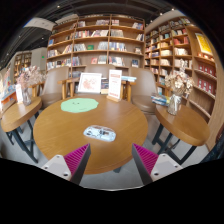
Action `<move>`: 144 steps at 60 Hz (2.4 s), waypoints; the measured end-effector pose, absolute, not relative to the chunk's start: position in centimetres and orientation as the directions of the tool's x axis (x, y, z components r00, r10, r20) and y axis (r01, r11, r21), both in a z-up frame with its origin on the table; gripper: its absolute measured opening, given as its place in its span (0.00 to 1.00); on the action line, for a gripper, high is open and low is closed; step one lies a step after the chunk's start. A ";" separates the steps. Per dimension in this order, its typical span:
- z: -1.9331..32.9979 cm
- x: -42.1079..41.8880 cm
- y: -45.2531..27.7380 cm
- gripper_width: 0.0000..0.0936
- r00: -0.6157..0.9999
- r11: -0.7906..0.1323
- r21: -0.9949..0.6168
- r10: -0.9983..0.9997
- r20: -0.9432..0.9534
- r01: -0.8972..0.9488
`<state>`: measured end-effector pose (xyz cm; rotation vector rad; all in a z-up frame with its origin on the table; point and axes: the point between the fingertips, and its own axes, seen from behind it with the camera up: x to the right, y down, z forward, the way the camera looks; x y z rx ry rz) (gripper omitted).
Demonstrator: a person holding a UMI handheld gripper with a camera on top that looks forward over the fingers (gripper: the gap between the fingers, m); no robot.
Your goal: Arrange mouse
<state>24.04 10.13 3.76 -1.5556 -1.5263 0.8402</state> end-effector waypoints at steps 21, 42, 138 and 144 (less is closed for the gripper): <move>-1.5 16.9 10.1 0.91 0.012 0.011 -0.859 1.000 0.020 0.513; -1.3 10.8 10.6 0.91 0.013 0.005 -0.837 1.000 0.014 0.547; -0.8 -12.5 -6.6 0.68 0.046 -0.017 -0.795 0.999 0.013 0.606; 1.5 -11.4 -6.3 0.87 0.053 -0.008 -0.811 0.998 0.029 0.586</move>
